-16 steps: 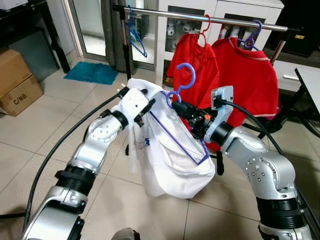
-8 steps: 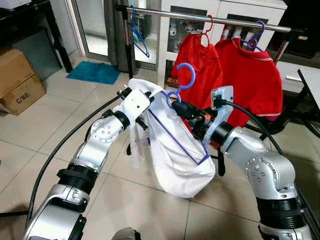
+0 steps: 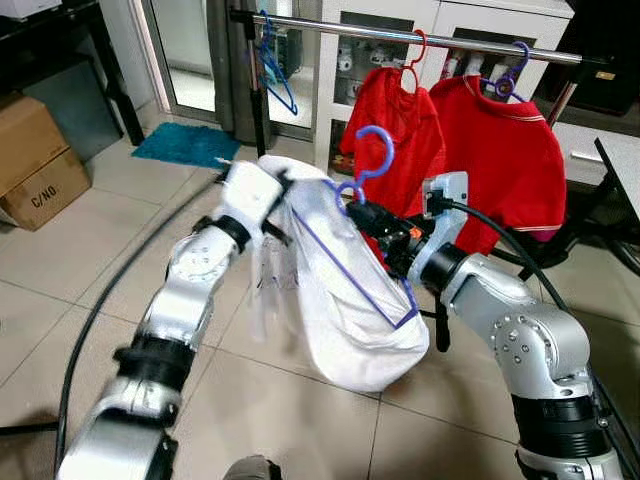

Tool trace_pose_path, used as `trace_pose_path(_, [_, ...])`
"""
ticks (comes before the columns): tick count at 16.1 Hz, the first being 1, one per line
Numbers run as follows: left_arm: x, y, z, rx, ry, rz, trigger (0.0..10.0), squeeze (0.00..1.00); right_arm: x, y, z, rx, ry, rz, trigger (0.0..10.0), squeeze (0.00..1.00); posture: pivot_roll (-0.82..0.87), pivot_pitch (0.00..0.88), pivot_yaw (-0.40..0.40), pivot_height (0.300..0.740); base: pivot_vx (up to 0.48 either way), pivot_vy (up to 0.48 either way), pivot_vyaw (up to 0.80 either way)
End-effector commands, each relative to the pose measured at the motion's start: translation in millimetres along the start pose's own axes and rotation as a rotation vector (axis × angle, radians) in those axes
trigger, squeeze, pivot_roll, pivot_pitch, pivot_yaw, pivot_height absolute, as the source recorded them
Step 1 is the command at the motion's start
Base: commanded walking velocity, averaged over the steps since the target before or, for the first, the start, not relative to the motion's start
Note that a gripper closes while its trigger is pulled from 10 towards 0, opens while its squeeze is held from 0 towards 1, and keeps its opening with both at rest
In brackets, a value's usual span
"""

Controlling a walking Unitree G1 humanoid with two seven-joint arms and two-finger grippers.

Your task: Hang hanger

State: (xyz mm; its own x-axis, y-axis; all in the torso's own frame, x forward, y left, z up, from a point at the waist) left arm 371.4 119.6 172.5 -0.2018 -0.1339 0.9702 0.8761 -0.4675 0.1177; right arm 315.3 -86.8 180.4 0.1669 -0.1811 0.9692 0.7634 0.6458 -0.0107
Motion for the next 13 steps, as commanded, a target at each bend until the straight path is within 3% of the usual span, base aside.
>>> trace_pose_path(1, [4.9,-6.2,8.0,0.071,-0.078,-0.027,0.0,0.00,3.9,-2.1,-9.0,-0.061,-0.009,-0.001,10.0,0.00,-0.02,0.000,0.007,0.740,0.000,0.000,0.00])
trace_pose_path(3, [4.1,-14.9,17.3,0.154,-0.150,-0.036,0.0,0.00,-0.2,-2.0,-13.0,-0.094,-0.012,0.021,10.0,0.00,-0.02,0.000,0.004,0.740,0.000,0.000,0.00])
trace_pose_path(6, [4.5,-23.6,32.5,0.263,-0.197,-0.031,0.0,0.00,-14.8,-3.8,-34.4,-0.250,0.002,0.111,10.0,0.00,-0.01,0.000,-0.001,0.740,0.000,0.000,0.00])
trace_pose_path(11, [-4.4,-26.2,40.6,0.338,-0.169,0.046,0.0,0.00,-45.4,-20.6,-67.2,-0.485,-0.143,0.353,10.0,0.00,-0.02,0.000,0.002,0.740,0.000,0.000,0.00])
trace_pose_path(13, [-12.7,-26.3,40.1,0.350,-0.148,0.094,0.0,0.00,-59.5,-21.7,-50.4,-0.336,-0.219,0.461,10.0,0.00,-0.02,0.000,0.003,0.740,0.000,0.000,0.00])
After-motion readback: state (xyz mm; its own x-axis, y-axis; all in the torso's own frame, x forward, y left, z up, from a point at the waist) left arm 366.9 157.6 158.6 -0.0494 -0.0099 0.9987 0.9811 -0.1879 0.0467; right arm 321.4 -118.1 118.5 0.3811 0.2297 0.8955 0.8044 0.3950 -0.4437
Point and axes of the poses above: a point about 5 cm out from each wrist's last joint towards the gripper, its own y axis pointing out of the wrist towards the gripper, its own x axis along the axis of the wrist's last joint, z = x × y, the point moved 3 cm from there along y, pointing out of the wrist towards the gripper, and after that the axes turned 5 degrees about -y, right-handed, at the moved point
